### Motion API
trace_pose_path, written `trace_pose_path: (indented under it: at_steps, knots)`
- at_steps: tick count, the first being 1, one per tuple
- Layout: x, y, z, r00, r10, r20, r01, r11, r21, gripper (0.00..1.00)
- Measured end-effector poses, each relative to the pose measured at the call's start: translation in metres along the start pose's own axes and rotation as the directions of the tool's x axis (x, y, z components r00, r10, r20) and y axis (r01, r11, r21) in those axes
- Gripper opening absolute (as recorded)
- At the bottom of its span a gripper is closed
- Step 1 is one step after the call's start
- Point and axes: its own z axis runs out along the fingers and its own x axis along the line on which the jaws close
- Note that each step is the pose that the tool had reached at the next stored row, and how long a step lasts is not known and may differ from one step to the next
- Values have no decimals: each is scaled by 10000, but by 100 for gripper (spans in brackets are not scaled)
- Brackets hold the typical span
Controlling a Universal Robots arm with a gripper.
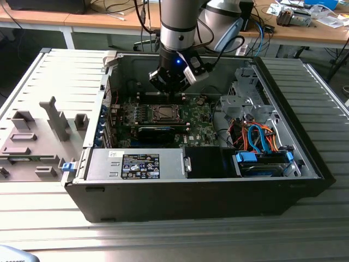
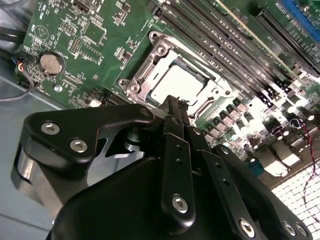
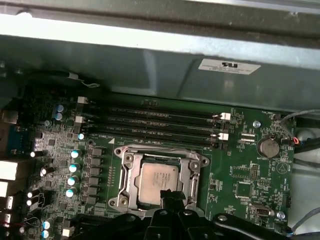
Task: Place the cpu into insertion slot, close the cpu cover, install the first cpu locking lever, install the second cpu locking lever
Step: 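Install the second cpu locking lever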
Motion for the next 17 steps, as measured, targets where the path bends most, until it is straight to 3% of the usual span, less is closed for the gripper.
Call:
trace_pose_path:
  at_steps: [3,17]
  knots:
    - [8,-63,-1,10000,0,8,0,10000,-70,11]
    - [30,-244,0,10000,-1,28,2,9997,-231,11]
